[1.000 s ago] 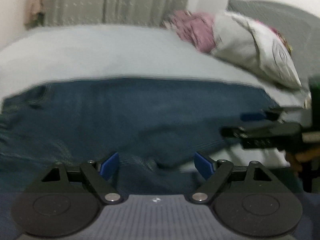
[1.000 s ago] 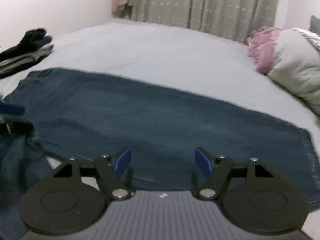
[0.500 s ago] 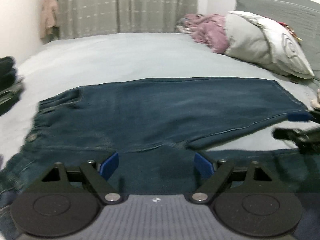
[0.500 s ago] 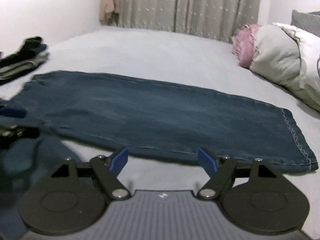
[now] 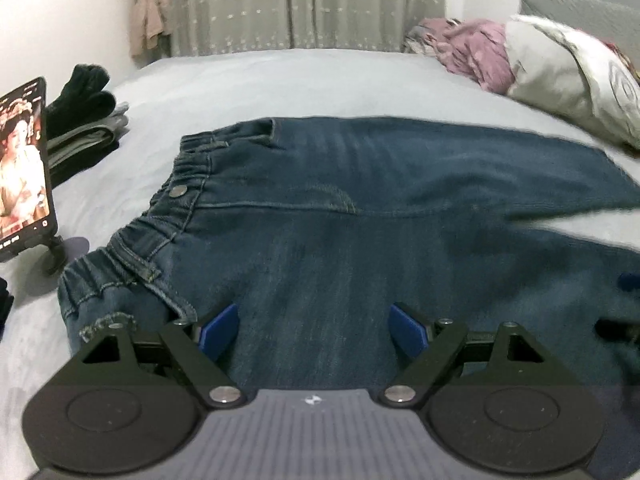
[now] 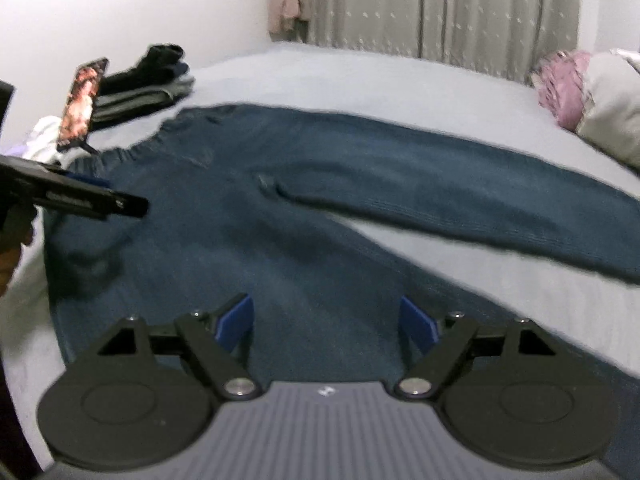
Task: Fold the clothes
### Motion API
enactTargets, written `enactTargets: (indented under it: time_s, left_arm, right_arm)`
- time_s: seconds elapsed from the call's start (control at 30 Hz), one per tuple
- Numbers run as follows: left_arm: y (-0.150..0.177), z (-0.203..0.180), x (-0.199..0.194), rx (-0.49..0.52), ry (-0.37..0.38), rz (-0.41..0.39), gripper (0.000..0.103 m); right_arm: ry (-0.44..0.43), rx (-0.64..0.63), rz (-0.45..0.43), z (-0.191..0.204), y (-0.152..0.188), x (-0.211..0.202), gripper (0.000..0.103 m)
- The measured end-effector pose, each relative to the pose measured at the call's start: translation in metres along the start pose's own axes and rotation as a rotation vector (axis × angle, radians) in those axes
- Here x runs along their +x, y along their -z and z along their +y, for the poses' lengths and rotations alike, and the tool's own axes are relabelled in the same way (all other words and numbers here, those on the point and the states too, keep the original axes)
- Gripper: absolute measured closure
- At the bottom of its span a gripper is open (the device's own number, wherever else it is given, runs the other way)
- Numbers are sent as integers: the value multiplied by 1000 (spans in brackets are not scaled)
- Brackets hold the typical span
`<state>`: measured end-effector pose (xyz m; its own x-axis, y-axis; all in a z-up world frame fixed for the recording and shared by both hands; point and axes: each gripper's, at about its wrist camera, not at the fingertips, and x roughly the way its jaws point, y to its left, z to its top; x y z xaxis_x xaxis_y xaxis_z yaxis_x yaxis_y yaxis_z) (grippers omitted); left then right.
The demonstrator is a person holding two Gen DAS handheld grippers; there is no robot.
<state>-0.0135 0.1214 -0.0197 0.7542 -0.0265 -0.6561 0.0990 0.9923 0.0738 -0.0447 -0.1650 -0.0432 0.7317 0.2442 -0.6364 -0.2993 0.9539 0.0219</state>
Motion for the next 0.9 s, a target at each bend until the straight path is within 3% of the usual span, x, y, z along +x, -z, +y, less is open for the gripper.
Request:
enactTargets:
  time_s: [0.23, 0.6, 0.9]
  left_arm:
    - [2, -11, -8, -48, -27, 6, 19]
    - [-3, -80, -54, -51, 67, -25, 18]
    - [15, -136, -79, -102, 150, 39, 17]
  right_arm:
    - [111, 83, -12, -40, 31, -38, 18]
    - [322, 289, 12, -94, 79, -87, 4]
    - [369, 358, -18, -82, 104, -110, 1]
